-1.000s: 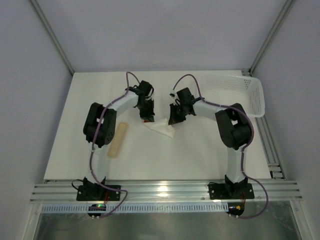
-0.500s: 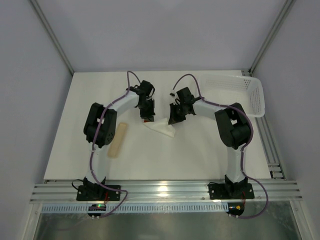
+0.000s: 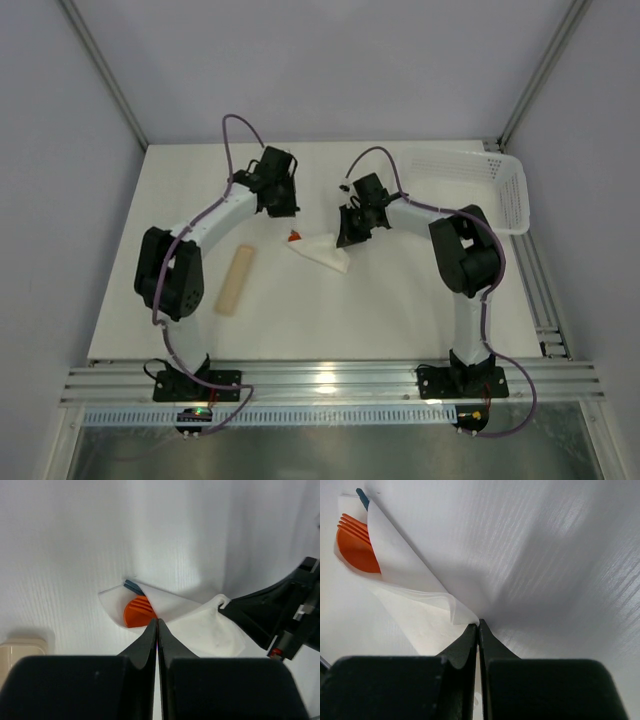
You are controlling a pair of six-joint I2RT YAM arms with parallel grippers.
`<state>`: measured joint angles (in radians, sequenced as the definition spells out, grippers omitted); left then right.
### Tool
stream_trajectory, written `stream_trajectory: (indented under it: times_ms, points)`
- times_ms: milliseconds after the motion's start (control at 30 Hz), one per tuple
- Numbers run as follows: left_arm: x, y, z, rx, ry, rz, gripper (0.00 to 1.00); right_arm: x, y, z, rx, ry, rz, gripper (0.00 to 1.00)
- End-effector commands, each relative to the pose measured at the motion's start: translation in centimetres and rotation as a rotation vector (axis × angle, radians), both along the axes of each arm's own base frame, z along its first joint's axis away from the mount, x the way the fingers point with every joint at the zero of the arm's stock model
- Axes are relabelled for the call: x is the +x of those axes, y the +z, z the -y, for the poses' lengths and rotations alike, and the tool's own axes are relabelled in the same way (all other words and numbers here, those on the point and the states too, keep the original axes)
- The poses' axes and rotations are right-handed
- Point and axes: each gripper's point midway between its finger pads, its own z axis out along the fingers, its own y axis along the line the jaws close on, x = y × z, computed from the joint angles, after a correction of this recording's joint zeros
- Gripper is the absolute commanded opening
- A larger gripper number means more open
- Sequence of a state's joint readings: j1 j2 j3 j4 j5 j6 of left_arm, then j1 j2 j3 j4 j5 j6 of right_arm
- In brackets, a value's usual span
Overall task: Place the utensils on the paper napkin and roll it up
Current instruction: Roll the napkin at the center of the board.
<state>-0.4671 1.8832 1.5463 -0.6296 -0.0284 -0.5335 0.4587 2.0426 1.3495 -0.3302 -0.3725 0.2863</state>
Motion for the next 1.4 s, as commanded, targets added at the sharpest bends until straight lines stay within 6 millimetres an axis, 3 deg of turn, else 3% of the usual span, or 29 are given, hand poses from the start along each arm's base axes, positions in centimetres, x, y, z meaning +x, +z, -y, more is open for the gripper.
stream_trajectory:
  times_ms: [0, 33, 67, 100, 133, 167, 200, 233, 267, 300, 333, 500, 567, 767, 900, 1367]
  points:
    - [1.0, 3.7, 0.8, -0.108, 0.015, 0.145, 0.00, 0.1, -1.6, 0.8, -0.072, -0.001, 0.001, 0.04]
    - [0.2, 5.1, 1.8, -0.179, -0.023, 0.156, 0.00, 0.1, -1.6, 0.8, -0.072, -0.002, 0.000, 0.03]
    - [-0.4, 5.1, 2.3, -0.227, -0.021, 0.147, 0.00, 0.2, -1.6, 0.8, -0.071, -0.003, 0.000, 0.04]
    - [-1.9, 3.4, 2.4, -0.252, -0.028, 0.108, 0.00, 0.2, -1.5, 0.6, -0.070, 0.000, 0.002, 0.04]
    - [-2.2, 5.3, 3.9, -0.363, -0.078, 0.163, 0.00, 0.2, -1.4, 0.6, -0.070, 0.000, 0.002, 0.04]
    - [-2.7, 5.3, 4.4, -0.430, -0.063, 0.155, 0.00, 0.2, -1.4, 0.7, -0.069, -0.002, 0.003, 0.04]
    - [-4.5, 2.6, 4.2, -0.457, -0.050, 0.105, 0.00, 0.2, -1.4, 0.7, -0.068, -0.001, 0.003, 0.03]
    - [-3.8, 4.9, 5.1, -0.561, -0.066, 0.209, 0.00, 0.3, -1.3, 0.6, -0.066, 0.000, 0.005, 0.04]
    - [-4.2, 4.9, 5.3, -0.631, -0.026, 0.198, 0.00, 0.3, -1.2, 0.5, -0.064, 0.002, 0.006, 0.03]
    - [-5.5, 2.6, 4.9, -0.650, 0.001, 0.163, 0.00, 0.3, -1.1, 0.6, -0.063, 0.000, 0.007, 0.03]
    - [-5.0, 4.1, 5.4, -0.726, -0.009, 0.233, 0.00, 0.3, -1.1, 0.6, -0.063, 0.000, 0.007, 0.04]
    - [-5.0, 2.4, 5.9, -0.866, 0.090, 0.197, 0.00, 0.1, -1.1, 0.5, -0.063, 0.003, 0.007, 0.04]
    - [-4.8, 1.1, 6.7, -0.862, 0.101, 0.164, 0.00, 0.0, -1.2, 0.5, -0.062, 0.000, 0.003, 0.04]
    - [-3.0, 0.9, 8.1, -0.865, 0.109, 0.176, 0.00, 0.0, -1.2, 0.4, -0.058, 0.002, 0.004, 0.04]
    - [-2.7, -0.4, 8.4, -0.834, 0.123, 0.132, 0.00, 0.2, -0.9, 0.2, -0.058, 0.005, 0.010, 0.03]
    - [-5.8, -6.9, 6.3, -0.687, 0.197, -0.026, 0.00, 0.6, -1.0, 0.0, -0.053, 0.008, 0.008, 0.04]
